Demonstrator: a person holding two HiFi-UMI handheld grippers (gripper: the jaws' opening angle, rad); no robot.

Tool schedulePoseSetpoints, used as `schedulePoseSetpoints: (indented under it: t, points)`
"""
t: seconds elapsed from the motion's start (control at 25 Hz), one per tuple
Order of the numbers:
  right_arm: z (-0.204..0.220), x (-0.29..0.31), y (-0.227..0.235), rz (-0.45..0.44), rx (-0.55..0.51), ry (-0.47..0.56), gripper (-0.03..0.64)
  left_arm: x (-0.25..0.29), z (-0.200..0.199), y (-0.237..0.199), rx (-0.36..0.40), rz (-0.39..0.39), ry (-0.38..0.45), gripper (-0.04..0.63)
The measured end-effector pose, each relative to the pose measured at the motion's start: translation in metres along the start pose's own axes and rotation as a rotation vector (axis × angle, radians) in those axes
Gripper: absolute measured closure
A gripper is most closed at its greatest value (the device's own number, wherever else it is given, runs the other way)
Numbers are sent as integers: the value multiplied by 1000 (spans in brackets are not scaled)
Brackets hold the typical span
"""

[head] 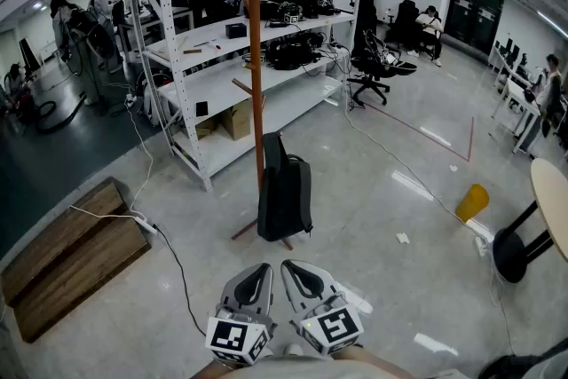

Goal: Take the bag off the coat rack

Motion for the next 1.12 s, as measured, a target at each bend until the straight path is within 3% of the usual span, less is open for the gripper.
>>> schedulePoseSetpoints:
  t: [0.56, 1.12]
  points:
    - [-12, 0, 19, 1, 29, 57, 595, 16, -8, 9, 10, -31, 20, 577]
    - [12, 19, 43, -18, 53, 16, 595, 34, 5, -4, -3, -99, 15, 577]
Point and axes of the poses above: the fingertips, and each gripper's own axes: x forward along the fingers, y to its right, z out of its underside, the point moved 6 cm from there along -x, backward along the fingers, and after that the axes turned 15 degrees about y, right-handed, at the moved point
